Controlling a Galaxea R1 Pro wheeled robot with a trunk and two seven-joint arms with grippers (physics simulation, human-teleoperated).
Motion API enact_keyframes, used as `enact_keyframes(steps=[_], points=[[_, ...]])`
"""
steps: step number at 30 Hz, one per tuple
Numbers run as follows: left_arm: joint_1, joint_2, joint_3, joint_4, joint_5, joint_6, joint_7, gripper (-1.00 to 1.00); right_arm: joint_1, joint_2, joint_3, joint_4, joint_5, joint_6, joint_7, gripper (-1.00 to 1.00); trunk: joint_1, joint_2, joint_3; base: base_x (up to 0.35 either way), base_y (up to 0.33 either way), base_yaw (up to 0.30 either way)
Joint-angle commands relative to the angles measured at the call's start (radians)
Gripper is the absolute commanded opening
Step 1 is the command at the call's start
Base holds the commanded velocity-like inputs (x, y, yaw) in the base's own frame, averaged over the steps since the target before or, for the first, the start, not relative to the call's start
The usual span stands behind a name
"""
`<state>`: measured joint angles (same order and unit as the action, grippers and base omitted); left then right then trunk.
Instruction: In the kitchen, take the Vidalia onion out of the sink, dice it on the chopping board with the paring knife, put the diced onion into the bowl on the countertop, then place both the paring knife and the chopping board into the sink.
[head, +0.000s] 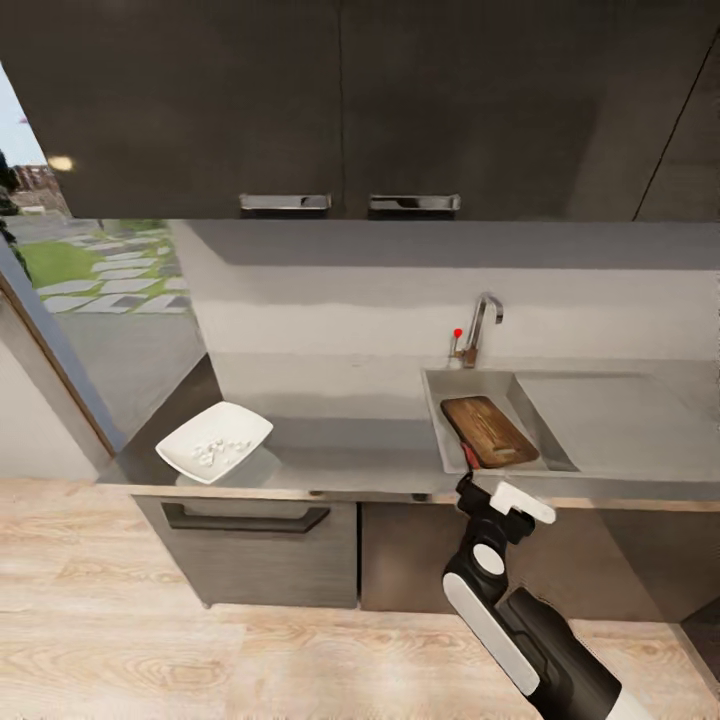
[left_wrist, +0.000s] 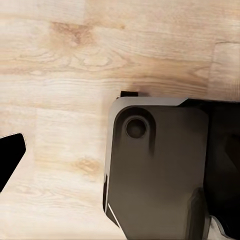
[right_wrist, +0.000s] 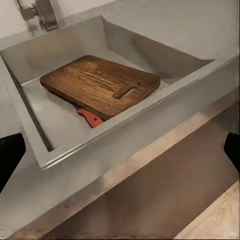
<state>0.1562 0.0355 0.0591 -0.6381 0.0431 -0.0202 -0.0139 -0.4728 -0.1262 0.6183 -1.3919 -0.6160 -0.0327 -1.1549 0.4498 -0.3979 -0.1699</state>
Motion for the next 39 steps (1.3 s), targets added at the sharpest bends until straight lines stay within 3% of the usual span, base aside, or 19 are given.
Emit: enact_keyframes(steps=[1, 8, 10, 11, 13, 15, 18, 21, 24, 25, 27, 28, 30, 33, 37, 38, 39], points=[[0.000, 0.000, 0.001, -0.001, 0.004, -0.001, -0.001, 1.00, 0.006, -0.006, 0.004, -0.001, -0.005, -0.010, -0.005, 1.00, 0.000, -0.002, -0.002, -0.245, 0.097, 0.000], [0.000, 0.000, 0.001, 0.000, 0.004, -0.001, -0.001, 1.00, 0.057, -0.031, 0.015, 0.003, -0.003, -0.055, -0.004, 1.00, 0.000, -0.002, -0.002, -0.246, 0.098, 0.000], [0.000, 0.000, 0.001, 0.000, 0.004, -0.001, -0.001, 1.00, 0.068, -0.045, 0.059, 0.010, -0.002, -0.070, -0.003, 1.00, 0.000, -0.002, -0.002, -0.245, 0.095, 0.000], [0.000, 0.000, 0.001, -0.001, 0.004, -0.001, -0.001, 1.00, 0.071, -0.070, 0.106, 0.018, -0.003, -0.090, -0.003, 1.00, 0.000, -0.002, -0.002, -0.159, 0.061, 0.000], [0.000, 0.001, 0.001, -0.001, 0.004, -0.001, -0.001, 1.00, 0.073, -0.089, 0.158, 0.042, -0.004, -0.119, -0.002, 1.00, 0.000, -0.002, -0.002, -0.083, 0.032, 0.000], [0.000, 0.001, 0.001, -0.001, 0.004, -0.001, -0.001, 1.00, 0.074, -0.096, 0.225, 0.128, -0.006, -0.154, 0.003, 1.00, 0.000, -0.002, -0.002, -0.031, 0.012, 0.000], [0.000, 0.001, 0.001, -0.002, 0.004, -0.001, -0.001, 1.00, 0.074, -0.096, 0.275, 0.264, -0.018, -0.210, 0.029, 1.00, 0.000, -0.002, -0.002, -0.008, 0.003, 0.000], [0.000, 0.001, 0.001, 0.000, 0.004, -0.001, -0.001, 1.00, 0.074, -0.093, 0.291, 0.450, -0.068, -0.261, 0.180, 1.00, 0.000, -0.002, -0.002, -0.001, 0.000, 0.000], [0.000, 0.001, 0.001, 0.000, 0.004, -0.001, -0.001, 1.00, 0.075, -0.090, 0.293, 0.636, -0.158, -0.271, 0.403, 1.00, 0.000, -0.002, -0.002, 0.000, 0.000, 0.000], [0.000, 0.001, 0.001, 0.000, 0.004, -0.001, -0.001, 1.00, 0.075, -0.086, 0.293, 0.721, -0.193, -0.273, 0.518, 1.00, 0.000, -0.002, -0.002, 0.000, 0.000, 0.000], [0.000, 0.001, 0.001, 0.000, 0.004, -0.001, -0.001, 1.00, 0.077, -0.074, 0.293, 0.840, -0.221, -0.275, 0.668, 1.00, 0.000, -0.002, -0.002, 0.000, 0.000, 0.000], [0.000, 0.001, 0.001, 0.000, 0.004, -0.001, -0.001, 1.00, 0.079, -0.057, 0.293, 0.938, -0.231, -0.276, 0.769, 1.00, 0.000, -0.002, -0.002, 0.000, 0.000, 0.000], [0.000, 0.001, 0.001, 0.001, 0.004, -0.001, -0.001, 1.00, 0.081, -0.019, 0.292, 1.101, -0.239, -0.294, 0.909, 1.00, 0.000, -0.002, -0.002, 0.000, 0.000, 0.000], [0.000, 0.000, 0.001, 0.001, 0.004, -0.001, -0.001, 1.00, 0.081, 0.022, 0.292, 1.290, -0.241, -0.329, 1.079, 1.00, 0.000, -0.002, -0.002, 0.000, 0.000, 0.000], [0.000, 0.000, 0.001, 0.000, 0.004, -0.001, -0.001, 1.00, 0.109, 0.030, 0.290, 1.363, -0.240, -0.322, 1.230, 1.00, 0.000, -0.002, -0.002, 0.000, 0.000, 0.000], [0.000, 0.001, 0.002, -0.001, 0.004, -0.001, -0.001, 1.00, 0.191, 0.039, 0.291, 1.372, -0.240, -0.292, 1.264, 1.00, 0.000, -0.002, -0.002, 0.000, 0.000, 0.000], [0.000, 0.001, 0.002, -0.002, 0.004, 0.000, -0.001, 1.00, 0.217, 0.043, 0.290, 1.372, -0.240, -0.273, 1.265, 1.00, 0.000, -0.002, -0.002, 0.000, 0.000, 0.000]])
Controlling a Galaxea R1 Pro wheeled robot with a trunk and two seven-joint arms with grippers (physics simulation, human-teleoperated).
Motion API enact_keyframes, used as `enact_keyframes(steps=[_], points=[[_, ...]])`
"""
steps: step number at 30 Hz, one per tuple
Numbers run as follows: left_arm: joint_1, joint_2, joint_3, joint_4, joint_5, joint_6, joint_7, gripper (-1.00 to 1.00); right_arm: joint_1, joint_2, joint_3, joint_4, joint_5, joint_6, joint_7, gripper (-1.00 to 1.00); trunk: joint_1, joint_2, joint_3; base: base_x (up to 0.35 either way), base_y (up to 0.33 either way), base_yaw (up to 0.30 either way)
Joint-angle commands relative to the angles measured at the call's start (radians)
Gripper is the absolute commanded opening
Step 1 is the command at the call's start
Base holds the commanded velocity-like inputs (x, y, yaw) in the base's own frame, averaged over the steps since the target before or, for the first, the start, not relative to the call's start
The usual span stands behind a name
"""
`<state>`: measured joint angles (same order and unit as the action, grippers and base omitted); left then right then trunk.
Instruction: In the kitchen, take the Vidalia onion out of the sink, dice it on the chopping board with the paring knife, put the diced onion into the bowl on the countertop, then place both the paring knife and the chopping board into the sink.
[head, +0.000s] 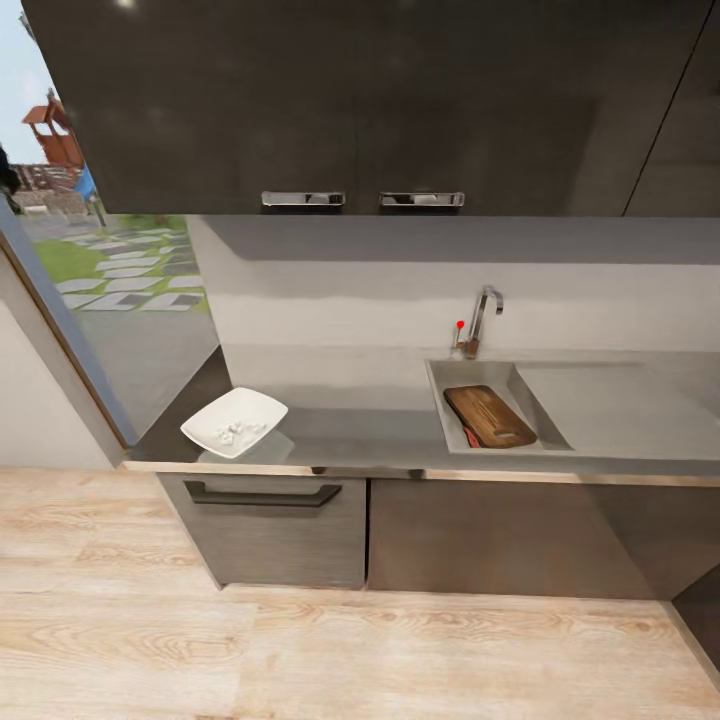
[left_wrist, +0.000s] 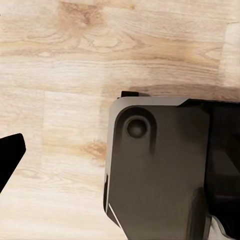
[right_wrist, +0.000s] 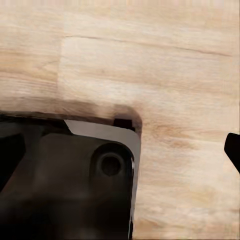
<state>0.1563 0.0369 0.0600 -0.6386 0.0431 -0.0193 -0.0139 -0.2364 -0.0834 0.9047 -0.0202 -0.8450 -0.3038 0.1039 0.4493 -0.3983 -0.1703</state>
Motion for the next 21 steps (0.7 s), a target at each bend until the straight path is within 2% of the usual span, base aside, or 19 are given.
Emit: enact_keyframes(steps=[1, 5, 9, 12, 14, 17, 18, 21], points=[[0.000, 0.000, 0.000, 0.000, 0.004, -0.001, -0.001, 1.00, -0.002, 0.002, 0.004, 0.000, -0.011, 0.016, 0.006, 1.00, 0.001, -0.002, -0.001, 0.000, 0.000, 0.000], [0.000, -0.002, 0.000, 0.015, 0.003, 0.004, -0.001, 1.00, 0.025, 0.003, 0.003, 0.000, -0.011, 0.054, 0.004, 1.00, 0.001, -0.002, -0.001, 0.000, 0.000, 0.000], [-0.001, -0.003, 0.000, 0.024, 0.004, 0.010, 0.003, 1.00, 0.044, -0.002, 0.002, 0.002, -0.015, 0.136, 0.000, 1.00, 0.001, -0.002, -0.001, 0.000, 0.000, 0.000], [-0.018, -0.004, 0.000, 0.040, 0.006, 0.013, 0.006, 1.00, 0.068, -0.005, 0.001, 0.002, -0.016, 0.163, -0.001, 1.00, 0.001, -0.002, -0.001, 0.000, 0.000, 0.000], [-0.032, -0.005, 0.000, 0.090, 0.006, 0.014, 0.020, 1.00, 0.084, -0.008, 0.001, 0.002, -0.029, 0.169, -0.003, 1.00, 0.001, -0.002, -0.001, 0.000, 0.000, 0.000], [-0.061, -0.001, 0.000, 0.226, 0.006, 0.015, 0.087, 1.00, 0.111, -0.013, 0.000, 0.003, -0.092, 0.171, -0.011, 1.00, 0.001, -0.002, -0.001, 0.000, 0.000, 0.000], [-0.068, 0.003, 0.000, 0.275, 0.006, 0.015, 0.107, 1.00, 0.117, -0.014, 0.000, 0.002, -0.121, 0.172, -0.020, 1.00, 0.001, -0.002, -0.001, 0.000, 0.000, 0.000], [-0.074, 0.032, 0.001, 0.393, 0.008, 0.015, 0.126, 1.00, 0.130, -0.016, 0.000, 0.002, -0.157, 0.180, -0.043, 1.00, 0.001, -0.002, -0.001, 0.000, 0.000, 0.000]])
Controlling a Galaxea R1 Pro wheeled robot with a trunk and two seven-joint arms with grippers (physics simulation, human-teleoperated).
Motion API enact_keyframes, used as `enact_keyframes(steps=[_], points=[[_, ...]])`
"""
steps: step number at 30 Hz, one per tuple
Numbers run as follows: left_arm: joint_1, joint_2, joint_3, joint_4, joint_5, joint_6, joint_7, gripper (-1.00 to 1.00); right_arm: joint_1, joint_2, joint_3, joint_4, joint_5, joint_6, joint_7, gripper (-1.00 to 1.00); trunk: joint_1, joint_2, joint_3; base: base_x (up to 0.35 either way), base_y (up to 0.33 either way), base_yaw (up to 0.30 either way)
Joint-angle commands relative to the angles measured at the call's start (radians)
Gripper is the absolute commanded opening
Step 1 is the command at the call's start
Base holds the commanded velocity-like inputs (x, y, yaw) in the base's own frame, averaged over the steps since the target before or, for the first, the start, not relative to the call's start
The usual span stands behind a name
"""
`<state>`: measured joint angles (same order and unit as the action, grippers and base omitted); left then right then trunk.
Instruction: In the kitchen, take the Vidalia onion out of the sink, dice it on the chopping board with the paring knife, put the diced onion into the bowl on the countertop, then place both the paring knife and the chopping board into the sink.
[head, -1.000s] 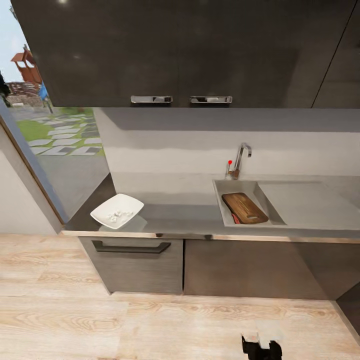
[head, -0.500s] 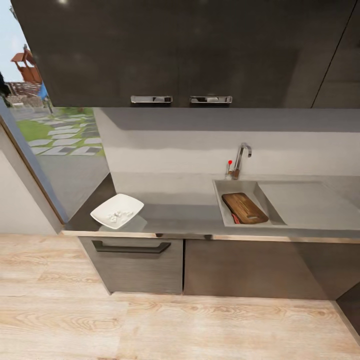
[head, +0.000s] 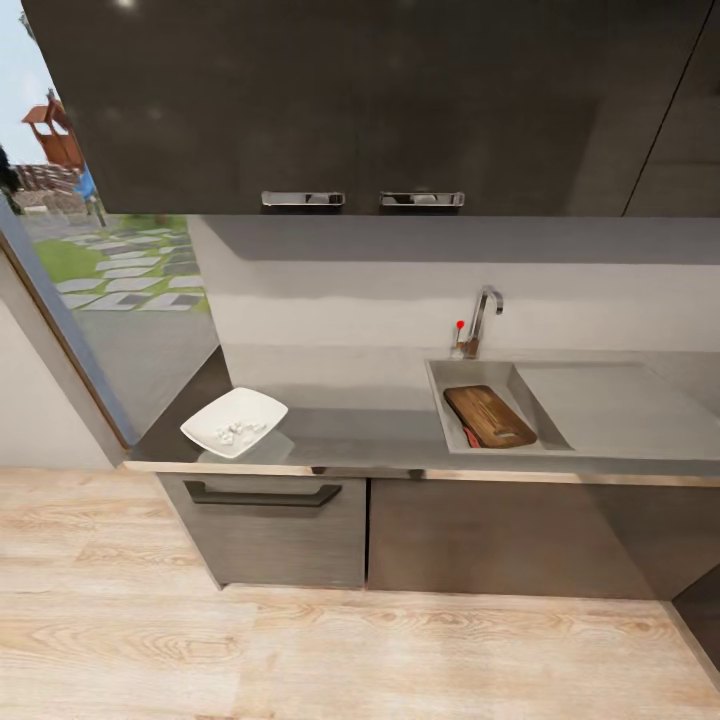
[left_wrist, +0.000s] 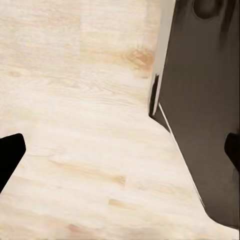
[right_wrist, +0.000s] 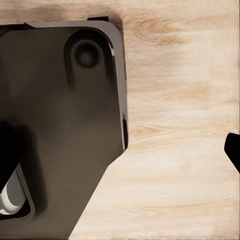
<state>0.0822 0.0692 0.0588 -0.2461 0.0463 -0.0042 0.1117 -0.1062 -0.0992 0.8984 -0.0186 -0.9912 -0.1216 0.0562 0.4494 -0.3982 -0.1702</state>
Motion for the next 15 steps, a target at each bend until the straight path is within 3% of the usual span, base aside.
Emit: enact_keyframes(steps=[1, 4, 10, 15], points=[[0.000, 0.006, 0.002, 0.022, 0.006, 0.000, 0.001, 1.00, 0.000, -0.001, 0.006, 0.000, -0.013, -0.001, 0.003, 1.00, 0.001, -0.002, -0.002, 0.000, 0.000, 0.000], [-0.001, 0.016, 0.003, 0.126, 0.008, 0.000, -0.003, 1.00, 0.002, -0.006, 0.004, -0.002, -0.017, 0.000, -0.006, 1.00, 0.001, -0.002, -0.002, 0.000, 0.000, 0.000], [-0.001, -0.012, -0.005, 0.175, 0.006, -0.002, -0.008, 1.00, 0.002, -0.005, 0.000, -0.005, -0.019, 0.000, -0.026, 1.00, 0.001, -0.002, -0.002, 0.000, 0.000, 0.000], [-0.001, -0.016, -0.005, 0.216, 0.004, -0.003, -0.007, 1.00, 0.002, 0.000, -0.005, -0.006, -0.019, -0.001, -0.031, 1.00, 0.001, -0.002, -0.002, 0.000, 0.000, 0.000]])
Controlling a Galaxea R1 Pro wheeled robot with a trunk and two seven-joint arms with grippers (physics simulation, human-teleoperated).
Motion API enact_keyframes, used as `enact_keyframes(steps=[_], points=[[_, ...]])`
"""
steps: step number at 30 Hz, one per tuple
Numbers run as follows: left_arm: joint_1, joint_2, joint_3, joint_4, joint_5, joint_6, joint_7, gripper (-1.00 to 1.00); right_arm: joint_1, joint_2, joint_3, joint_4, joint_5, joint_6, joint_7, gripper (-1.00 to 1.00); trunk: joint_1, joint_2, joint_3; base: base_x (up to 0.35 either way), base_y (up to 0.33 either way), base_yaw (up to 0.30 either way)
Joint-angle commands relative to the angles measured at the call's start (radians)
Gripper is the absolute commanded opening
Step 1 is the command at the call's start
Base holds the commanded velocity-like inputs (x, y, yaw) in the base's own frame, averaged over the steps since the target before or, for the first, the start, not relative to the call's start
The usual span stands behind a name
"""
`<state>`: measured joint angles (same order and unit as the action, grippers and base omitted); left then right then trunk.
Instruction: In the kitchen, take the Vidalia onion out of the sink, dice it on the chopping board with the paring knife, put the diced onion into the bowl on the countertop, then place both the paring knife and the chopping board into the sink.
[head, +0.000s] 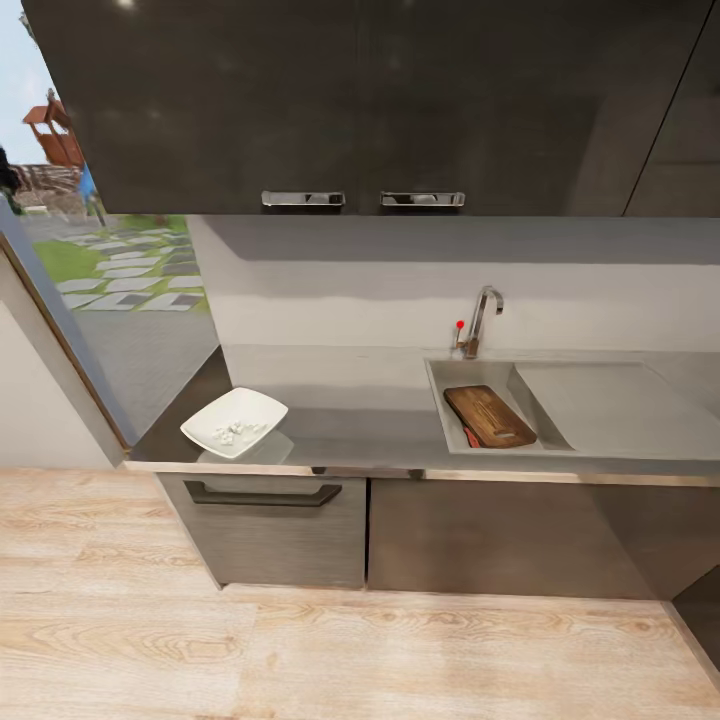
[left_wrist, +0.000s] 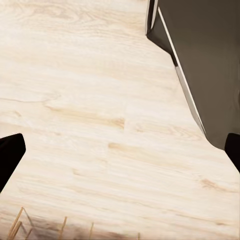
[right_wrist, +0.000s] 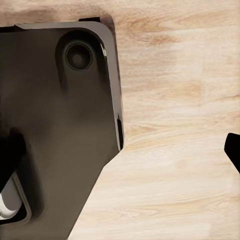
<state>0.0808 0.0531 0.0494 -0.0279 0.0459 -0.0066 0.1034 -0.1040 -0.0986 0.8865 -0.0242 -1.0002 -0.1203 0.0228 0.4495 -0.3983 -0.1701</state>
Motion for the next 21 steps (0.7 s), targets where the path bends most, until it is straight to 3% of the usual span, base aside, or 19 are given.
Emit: enact_keyframes(steps=[1, 10, 15, 21], points=[[0.000, 0.000, 0.004, -0.001, 0.005, -0.001, 0.001, 1.00, 0.000, -0.001, 0.007, 0.000, -0.010, -0.002, 0.002, 1.00, 0.001, -0.002, -0.002, 0.000, 0.000, 0.000], [0.000, -0.001, 0.004, 0.002, 0.003, -0.001, 0.001, 1.00, 0.001, 0.003, 0.010, -0.016, -0.010, -0.022, 0.003, 1.00, 0.001, -0.002, -0.002, 0.000, 0.000, 0.000], [0.000, -0.001, 0.004, 0.002, 0.003, -0.001, 0.001, 1.00, 0.001, 0.039, 0.010, -0.021, -0.010, -0.046, 0.004, 1.00, 0.001, -0.002, -0.002, 0.000, 0.000, 0.000], [0.000, -0.001, 0.004, 0.002, 0.003, -0.001, 0.001, 1.00, 0.001, 0.048, 0.011, -0.022, -0.010, -0.050, 0.003, 1.00, 0.001, -0.002, -0.002, 0.000, 0.000, 0.000]])
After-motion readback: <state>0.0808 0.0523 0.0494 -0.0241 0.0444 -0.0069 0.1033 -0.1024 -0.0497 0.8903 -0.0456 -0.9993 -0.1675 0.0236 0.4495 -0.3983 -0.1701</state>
